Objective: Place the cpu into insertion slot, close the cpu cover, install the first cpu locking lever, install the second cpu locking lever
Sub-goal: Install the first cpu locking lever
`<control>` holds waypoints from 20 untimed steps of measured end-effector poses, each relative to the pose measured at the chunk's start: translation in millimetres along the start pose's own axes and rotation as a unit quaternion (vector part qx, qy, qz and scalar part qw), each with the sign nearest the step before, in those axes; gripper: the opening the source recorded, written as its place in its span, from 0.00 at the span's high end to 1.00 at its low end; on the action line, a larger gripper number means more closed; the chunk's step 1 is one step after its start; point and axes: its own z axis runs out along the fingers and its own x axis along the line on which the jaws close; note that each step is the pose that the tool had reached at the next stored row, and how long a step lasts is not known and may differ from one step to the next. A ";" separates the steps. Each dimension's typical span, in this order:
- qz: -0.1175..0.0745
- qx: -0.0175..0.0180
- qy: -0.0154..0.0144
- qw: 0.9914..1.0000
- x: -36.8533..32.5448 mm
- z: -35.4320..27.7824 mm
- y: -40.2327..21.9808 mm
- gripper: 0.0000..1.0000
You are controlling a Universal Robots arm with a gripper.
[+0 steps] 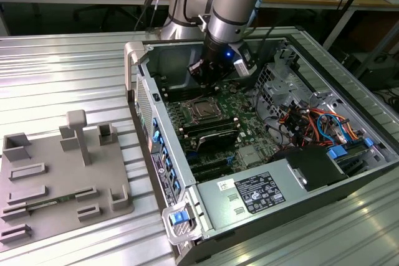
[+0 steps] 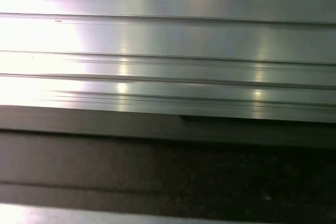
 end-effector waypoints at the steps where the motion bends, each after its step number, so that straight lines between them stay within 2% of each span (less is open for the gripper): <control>1: 0.000 0.000 0.000 1.000 -0.5 1.4 -0.1 0.89; 4: 0.000 0.000 0.000 1.000 -0.8 4.1 -0.2 0.89; 20: 0.000 0.000 0.000 1.000 -1.0 10.4 0.1 0.89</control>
